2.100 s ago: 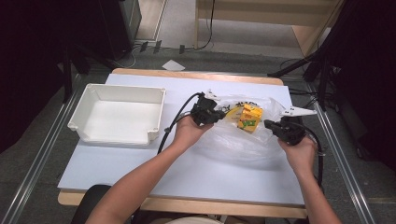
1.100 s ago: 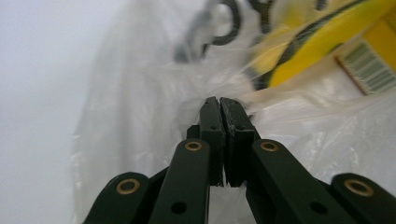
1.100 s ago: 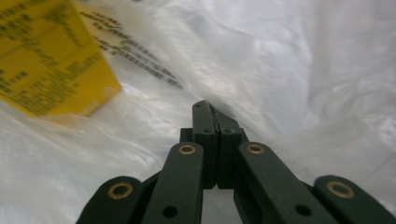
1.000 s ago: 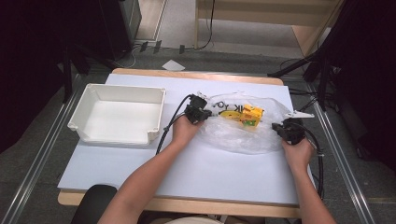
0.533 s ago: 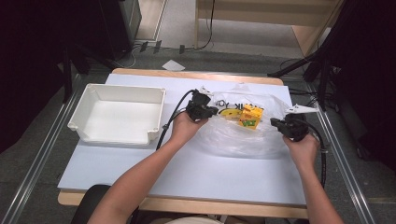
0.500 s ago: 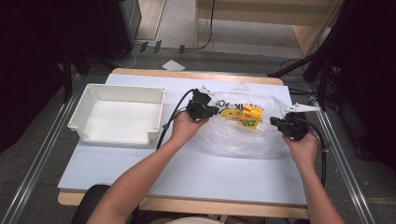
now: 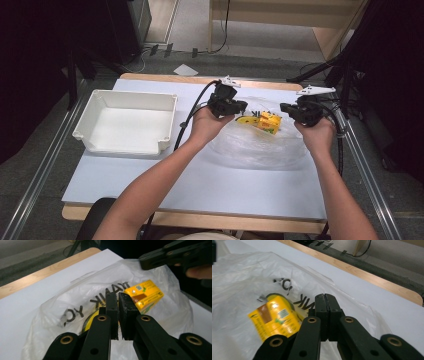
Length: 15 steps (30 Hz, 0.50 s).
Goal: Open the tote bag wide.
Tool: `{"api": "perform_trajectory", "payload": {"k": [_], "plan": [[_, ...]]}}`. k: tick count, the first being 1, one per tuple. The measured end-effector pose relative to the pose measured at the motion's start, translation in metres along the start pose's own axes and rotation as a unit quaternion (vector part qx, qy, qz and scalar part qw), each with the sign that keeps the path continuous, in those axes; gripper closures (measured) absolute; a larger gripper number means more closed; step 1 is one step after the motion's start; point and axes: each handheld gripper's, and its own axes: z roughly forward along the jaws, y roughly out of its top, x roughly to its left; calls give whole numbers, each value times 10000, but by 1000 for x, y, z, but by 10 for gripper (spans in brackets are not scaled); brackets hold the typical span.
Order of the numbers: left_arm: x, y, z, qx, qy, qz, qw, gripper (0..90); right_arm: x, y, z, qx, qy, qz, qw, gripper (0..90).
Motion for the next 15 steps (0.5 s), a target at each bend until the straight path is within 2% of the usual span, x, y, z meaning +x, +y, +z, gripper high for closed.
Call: {"api": "perform_trajectory", "payload": {"k": [1,3,4,6,7,8,11,15], "plan": [[-3,1,8,54,-63,-68,9999,881,-3,1,5,4,3,26,10000,900],[-4,-3,23,245,-41,-113,9996,887,-8,-3,17,67,-16,159,9999,900],[-4,-7,32,341,10,-158,9993,892,-12,-6,23,109,57,277,9995,900],[-2,-21,46,529,-49,-339,9980,896,-16,-15,31,216,146,470,9986,900],[-2,-30,50,618,-36,-319,9976,896,-17,-21,33,234,159,521,9982,900],[-3,-38,54,667,-19,-317,9973,897,-17,-27,34,202,143,510,9984,900],[-5,-60,60,764,-24,-350,9965,898,-17,-42,37,326,277,574,9974,900],[-11,-79,65,884,-36,-269,9957,898,-12,-55,43,502,388,431,9971,900]]}}
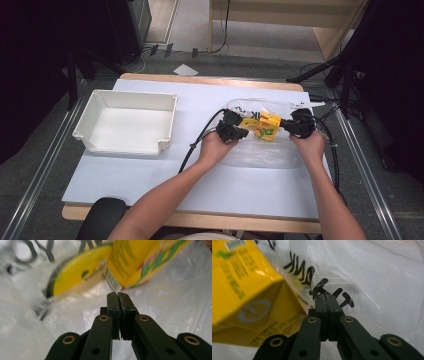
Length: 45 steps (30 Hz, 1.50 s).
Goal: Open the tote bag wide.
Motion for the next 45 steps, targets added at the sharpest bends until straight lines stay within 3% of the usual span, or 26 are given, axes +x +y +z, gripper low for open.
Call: {"api": "perform_trajectory", "payload": {"k": [5,10,18,21,24,27,29,34,37,42,45], "plan": [[1,-19,8,146,-95,-106,9998,897,-5,-3,15,191,-78,-56,9998,900],[-3,-31,3,140,-280,-28,9995,898,-16,2,37,341,-336,22,9989,900],[-7,-45,-11,301,-422,136,9986,898,-38,19,56,307,-520,283,9978,900],[-6,-52,-18,334,-516,102,9981,898,-44,24,60,306,-627,333,9970,900],[-5,-56,-22,324,-532,131,9980,899,-51,25,62,164,-793,393,9959,900],[-4,-56,-22,327,-543,134,9979,892,-54,24,62,126,-813,544,9951,900],[-4,-53,-23,254,-583,108,9979,880,-51,26,60,227,-817,570,9948,900],[-10,-37,-34,-20,-656,144,9977,875,-42,33,38,94,-481,663,9966,900],[-12,-22,-45,-187,-660,253,9973,876,-33,38,21,78,-519,419,9977,900],[-11,4,-59,-460,-683,189,9964,886,-24,40,-7,-130,-448,347,9983,900],[-9,22,-65,-581,-528,313,9964,888,-14,38,-23,-253,-403,286,9985,900]]}}
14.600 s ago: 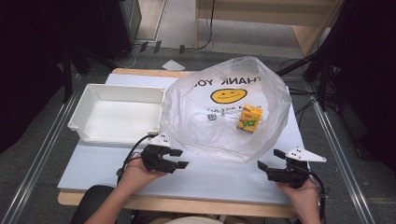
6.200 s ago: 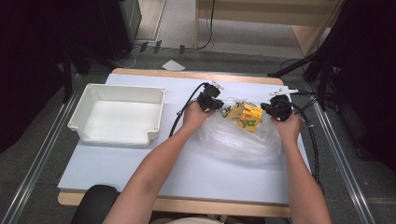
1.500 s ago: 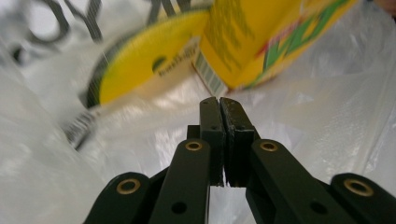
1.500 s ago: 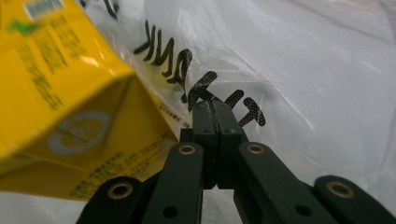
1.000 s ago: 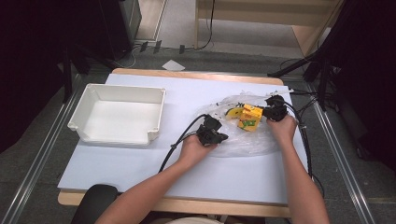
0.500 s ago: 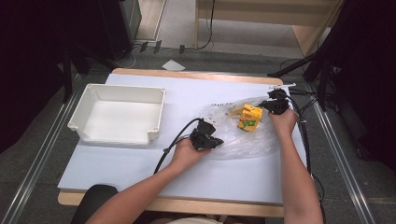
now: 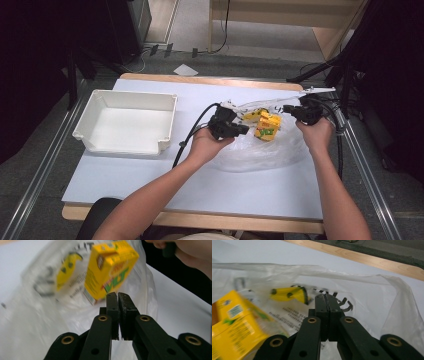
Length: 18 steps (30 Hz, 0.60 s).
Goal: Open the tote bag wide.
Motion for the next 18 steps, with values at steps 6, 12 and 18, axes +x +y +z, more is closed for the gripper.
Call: {"api": "perform_trajectory", "payload": {"k": [6,12,18], "plan": [[25,30,16,-51,427,-10,9991,891,22,-18,-20,-74,44,-188,9998,900],[52,31,48,92,536,-108,9985,891,30,-44,-17,34,84,-229,9997,900],[70,18,77,274,516,-257,9980,890,27,-70,-8,59,107,-171,9998,900]]}}
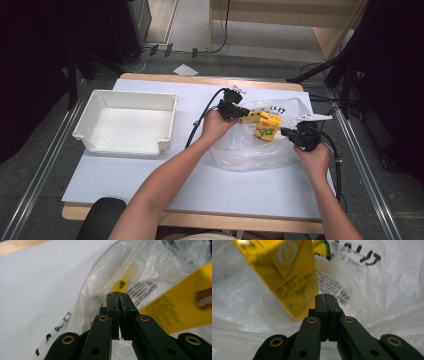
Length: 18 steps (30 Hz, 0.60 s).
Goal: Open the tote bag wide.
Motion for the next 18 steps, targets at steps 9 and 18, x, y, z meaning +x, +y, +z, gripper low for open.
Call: {"api": "perform_trajectory", "payload": {"k": [9,18], "plan": [[4,-6,29,130,207,61,9997,890,-8,-26,9,258,-77,20,9996,900],[26,-3,36,319,819,-70,9961,896,-23,-53,-13,203,-111,121,9997,900]]}}
